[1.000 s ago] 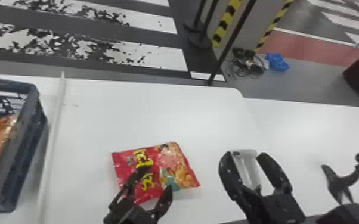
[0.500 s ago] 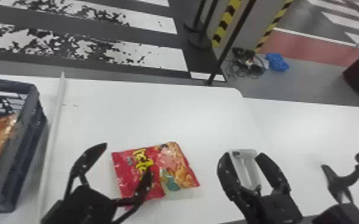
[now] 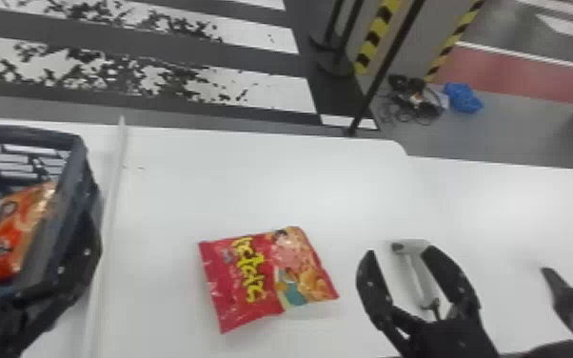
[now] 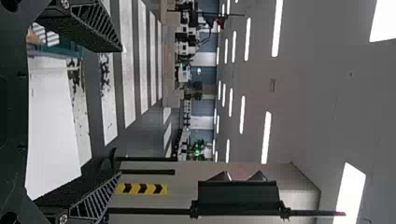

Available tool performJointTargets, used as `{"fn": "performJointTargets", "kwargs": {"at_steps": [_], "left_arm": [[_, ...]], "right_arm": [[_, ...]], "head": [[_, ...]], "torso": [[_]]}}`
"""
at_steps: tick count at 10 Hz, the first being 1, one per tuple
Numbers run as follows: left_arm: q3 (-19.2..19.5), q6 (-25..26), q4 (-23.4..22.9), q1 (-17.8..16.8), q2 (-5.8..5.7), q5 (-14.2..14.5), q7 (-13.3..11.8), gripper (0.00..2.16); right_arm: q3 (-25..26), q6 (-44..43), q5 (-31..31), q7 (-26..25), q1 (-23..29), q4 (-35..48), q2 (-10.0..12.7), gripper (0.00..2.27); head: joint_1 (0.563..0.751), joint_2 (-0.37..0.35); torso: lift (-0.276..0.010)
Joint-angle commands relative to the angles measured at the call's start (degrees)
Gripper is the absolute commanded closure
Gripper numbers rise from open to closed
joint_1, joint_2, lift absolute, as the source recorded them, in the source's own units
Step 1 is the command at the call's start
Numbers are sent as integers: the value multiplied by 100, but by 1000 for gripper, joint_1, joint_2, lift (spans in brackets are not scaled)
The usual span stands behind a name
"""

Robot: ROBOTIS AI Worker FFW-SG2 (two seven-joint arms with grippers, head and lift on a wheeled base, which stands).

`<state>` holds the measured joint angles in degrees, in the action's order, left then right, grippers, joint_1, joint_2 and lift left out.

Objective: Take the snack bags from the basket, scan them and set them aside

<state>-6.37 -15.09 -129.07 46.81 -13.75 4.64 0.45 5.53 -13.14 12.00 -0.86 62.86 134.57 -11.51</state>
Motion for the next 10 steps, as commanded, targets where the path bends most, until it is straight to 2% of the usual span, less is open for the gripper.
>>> {"fn": "performJointTargets", "kwargs": {"at_steps": [1, 2, 3, 4, 5, 6, 9, 10], "left_arm": [[664, -41, -329, 504, 39, 301, -142, 66], [1094, -322, -382, 803, 171, 556, -344, 66], [1516, -393, -373, 1032, 277, 969, -651, 70], [1780, -375, -347, 1199, 338, 1153, -818, 70], [1912, -375, -338, 1322, 338, 1171, -845, 70], [2000, -375, -329, 1392, 338, 1197, -845, 70], [2017, -305, -355, 1454, 338, 1145, -854, 70], [2000, -305, -452, 1498, 329, 1136, -880, 70]], "right_arm": [[-88, -61, -145, 43, -10, -80, -35, 124], [-175, -61, -374, 130, -19, -106, -71, 124], [-307, -61, -716, 227, -45, -159, -88, 124], [-439, -8, -980, 289, -54, -185, -106, 124], [-606, 203, -1261, 306, -54, -203, -158, 124], [-756, 396, -1358, 420, -54, -203, -202, 124], [-1573, 941, -2211, 368, -63, -194, -422, 124], [-1933, 1169, -2632, 86, -160, -247, -554, 124]], "head": [[695, -178], [695, -145], [695, -81], [695, 6], [695, 101], [695, 136], [695, 319], [695, 350]], "torso": [[-75], [-75], [-75], [-75], [-75], [-75], [-75], [-75]]}}
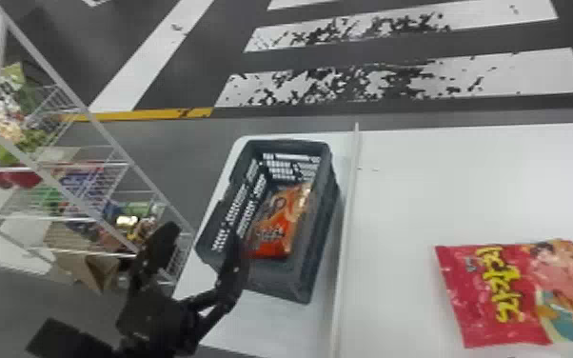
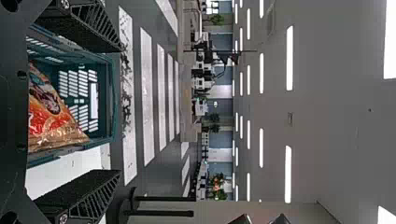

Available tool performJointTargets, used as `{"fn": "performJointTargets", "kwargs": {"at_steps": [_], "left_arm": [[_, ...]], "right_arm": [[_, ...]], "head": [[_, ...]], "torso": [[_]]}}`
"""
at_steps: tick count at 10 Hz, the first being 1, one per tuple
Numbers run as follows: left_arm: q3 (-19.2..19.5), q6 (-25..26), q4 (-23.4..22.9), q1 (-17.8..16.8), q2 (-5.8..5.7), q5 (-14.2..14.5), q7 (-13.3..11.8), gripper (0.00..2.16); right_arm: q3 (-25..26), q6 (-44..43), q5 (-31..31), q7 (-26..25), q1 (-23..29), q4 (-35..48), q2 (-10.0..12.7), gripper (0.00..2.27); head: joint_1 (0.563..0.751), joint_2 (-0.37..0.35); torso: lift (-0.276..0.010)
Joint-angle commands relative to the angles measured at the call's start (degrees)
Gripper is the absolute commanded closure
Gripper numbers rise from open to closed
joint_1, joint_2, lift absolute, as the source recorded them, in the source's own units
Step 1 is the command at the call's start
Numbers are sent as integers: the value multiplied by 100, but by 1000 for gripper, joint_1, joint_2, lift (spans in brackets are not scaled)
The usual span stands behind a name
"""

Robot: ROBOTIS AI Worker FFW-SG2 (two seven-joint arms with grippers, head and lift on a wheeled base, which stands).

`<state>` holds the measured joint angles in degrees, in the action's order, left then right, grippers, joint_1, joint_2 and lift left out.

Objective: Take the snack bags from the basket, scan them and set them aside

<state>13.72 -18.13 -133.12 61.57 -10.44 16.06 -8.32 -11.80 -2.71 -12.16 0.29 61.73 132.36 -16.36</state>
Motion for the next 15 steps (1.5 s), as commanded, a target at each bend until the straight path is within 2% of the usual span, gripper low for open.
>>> {"fn": "performJointTargets", "kwargs": {"at_steps": [1, 2, 3, 8, 11, 15], "left_arm": [[-36, 16, -100, 30, -2, -15, -12, 70], [-71, 34, -100, 30, -2, -50, -21, 70], [-88, 51, -74, 4, -2, -112, -12, 70], [-308, 16, -56, 30, 15, -261, -47, 70], [-581, 34, -170, 30, 15, -630, -21, 70], [-774, 315, -241, 21, 15, -859, -30, 70]], "right_arm": [[-517, 179, -674, -301, -161, -176, -209, 124], [-780, 583, -1157, -371, -328, -299, -271, 124], [-912, 689, -1307, -468, -504, -492, -350, 124], [-974, 583, -1509, -503, -1295, -1292, -411, 124], [-921, 583, -1614, -512, -1787, -1925, -464, 124], [-1053, 671, -1746, -626, -2324, -2461, -473, 124]], "head": [[695, 350], [695, 350], [695, 350], [695, 350], [695, 350], [695, 264]], "torso": [[-75], [-75], [-75], [-75], [-75], [-75]]}}
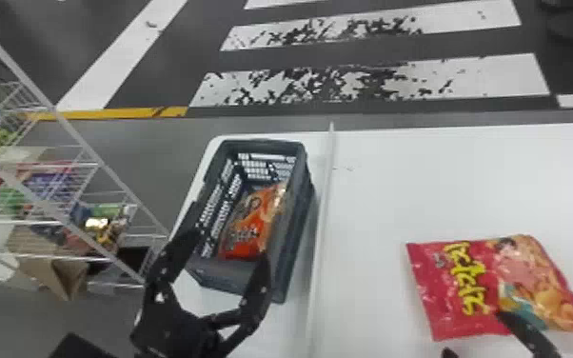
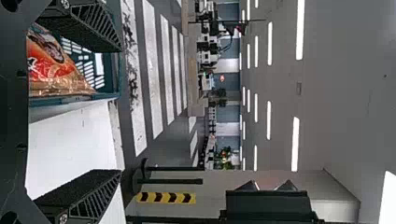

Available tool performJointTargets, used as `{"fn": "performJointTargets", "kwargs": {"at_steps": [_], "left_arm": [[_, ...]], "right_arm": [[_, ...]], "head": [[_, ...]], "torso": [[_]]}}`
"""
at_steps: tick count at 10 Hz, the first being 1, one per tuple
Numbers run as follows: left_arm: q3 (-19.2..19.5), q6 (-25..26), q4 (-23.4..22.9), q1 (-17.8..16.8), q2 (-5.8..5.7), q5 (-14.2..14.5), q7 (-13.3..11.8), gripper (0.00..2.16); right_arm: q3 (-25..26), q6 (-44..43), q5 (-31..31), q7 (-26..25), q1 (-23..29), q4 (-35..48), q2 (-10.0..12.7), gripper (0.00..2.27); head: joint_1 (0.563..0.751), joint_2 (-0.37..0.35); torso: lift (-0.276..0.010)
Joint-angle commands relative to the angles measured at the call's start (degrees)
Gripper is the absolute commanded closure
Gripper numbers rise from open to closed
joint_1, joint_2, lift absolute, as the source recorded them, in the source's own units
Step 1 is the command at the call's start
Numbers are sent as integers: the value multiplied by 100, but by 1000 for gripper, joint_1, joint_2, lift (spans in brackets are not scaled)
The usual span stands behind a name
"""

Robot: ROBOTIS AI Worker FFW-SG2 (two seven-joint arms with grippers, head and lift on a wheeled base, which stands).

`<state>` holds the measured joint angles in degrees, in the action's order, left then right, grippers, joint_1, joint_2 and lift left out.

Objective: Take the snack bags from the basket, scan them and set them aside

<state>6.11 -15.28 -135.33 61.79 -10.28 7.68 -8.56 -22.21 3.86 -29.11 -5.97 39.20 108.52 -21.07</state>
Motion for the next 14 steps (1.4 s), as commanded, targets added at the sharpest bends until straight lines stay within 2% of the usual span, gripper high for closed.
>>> {"fn": "performJointTargets", "kwargs": {"at_steps": [1, 3, 6, 10, 12, 14], "left_arm": [[-13, 65, -19, 0, 0, -21, -5, 70], [-4, 171, 7, -71, -9, -21, -23, 70], [-22, 188, -2, -115, -9, -3, -40, 70], [-39, 487, 86, -308, -62, 41, -146, 70], [-39, 470, 183, -299, -79, 103, -181, 70], [-39, 487, 227, -317, -88, 120, -181, 70]], "right_arm": [[-73, 67, -227, -27, -167, -200, -64, 124], [-240, 612, -508, -176, -290, -270, -222, 127], [-372, 841, -728, -519, -369, -314, -328, 147], [-724, 1403, -851, -783, -492, -262, -266, 147], [-856, 1614, -877, -783, -650, -235, -161, 147], [-900, 2124, -815, -774, -641, 231, -170, 147]], "head": [[695, 249], [695, 225], [695, 174], [695, 164], [695, 172], [695, 184]], "torso": [[-75], [-75], [-75], [-75], [-75], [-75]]}}
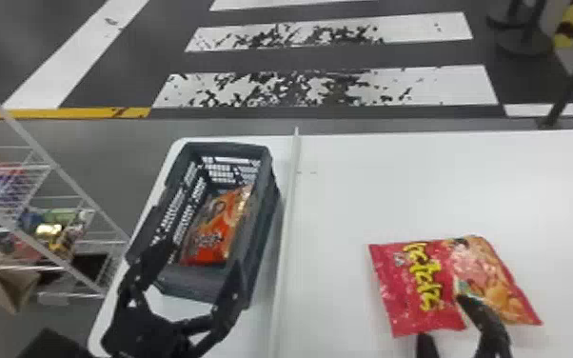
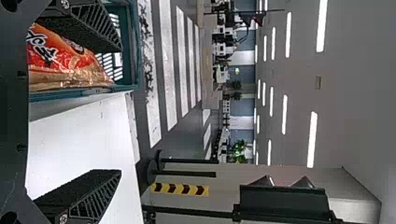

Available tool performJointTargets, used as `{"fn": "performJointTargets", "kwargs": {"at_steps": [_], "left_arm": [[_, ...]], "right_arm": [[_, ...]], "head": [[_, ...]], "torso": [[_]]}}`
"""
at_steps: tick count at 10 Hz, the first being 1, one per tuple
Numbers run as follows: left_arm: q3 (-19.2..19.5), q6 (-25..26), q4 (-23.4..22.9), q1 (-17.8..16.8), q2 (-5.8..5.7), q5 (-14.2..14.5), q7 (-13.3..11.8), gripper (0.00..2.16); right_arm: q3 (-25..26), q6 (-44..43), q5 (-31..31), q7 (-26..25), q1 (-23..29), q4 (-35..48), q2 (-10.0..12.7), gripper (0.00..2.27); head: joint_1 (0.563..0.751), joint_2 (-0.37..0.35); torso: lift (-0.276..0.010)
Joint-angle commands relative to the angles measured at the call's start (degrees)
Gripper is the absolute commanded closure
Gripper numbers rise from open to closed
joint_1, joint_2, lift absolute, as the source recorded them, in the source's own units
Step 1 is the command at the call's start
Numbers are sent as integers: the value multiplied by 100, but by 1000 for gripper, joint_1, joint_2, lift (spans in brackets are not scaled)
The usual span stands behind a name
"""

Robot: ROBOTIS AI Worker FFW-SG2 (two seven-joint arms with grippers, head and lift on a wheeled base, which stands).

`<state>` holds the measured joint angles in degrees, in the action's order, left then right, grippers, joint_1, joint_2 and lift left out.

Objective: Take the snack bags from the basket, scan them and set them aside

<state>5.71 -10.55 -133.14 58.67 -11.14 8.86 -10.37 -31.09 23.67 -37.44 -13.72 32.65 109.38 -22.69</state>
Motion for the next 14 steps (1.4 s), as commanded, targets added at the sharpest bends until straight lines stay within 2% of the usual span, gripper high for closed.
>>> {"fn": "performJointTargets", "kwargs": {"at_steps": [1, 5, 8, 11, 12, 13, 14], "left_arm": [[0, 14, 16, -14, -11, 2, -18, 70], [9, 14, -10, -31, -20, 28, -79, 70], [0, 14, -1, -58, -20, 37, -79, 70], [0, 32, 34, -5, -20, 46, -105, 70], [27, 14, 95, 4, -29, 81, -123, 70], [62, 14, 157, 13, -20, 116, -141, 70], [79, -3, 201, 13, -20, 178, -176, 70]], "right_arm": [[-20, 353, 18, 27, -31, 198, 1, 147], [-196, 670, -44, 97, -145, 136, -25, 147], [-371, 652, -53, 97, -127, 136, -25, 147], [-468, 617, 62, 88, -611, -347, 54, 147], [-503, 600, 70, 88, -734, -479, 63, 265], [-512, 635, 70, 88, -848, -593, 116, 650], [-521, 758, 62, 115, -927, -655, 116, 2010]], "head": [[695, 181], [695, 154], [695, 173], [695, 192], [695, 187], [695, 186], [695, 188]], "torso": [[-75], [-75], [-75], [-75], [-75], [-75], [-75]]}}
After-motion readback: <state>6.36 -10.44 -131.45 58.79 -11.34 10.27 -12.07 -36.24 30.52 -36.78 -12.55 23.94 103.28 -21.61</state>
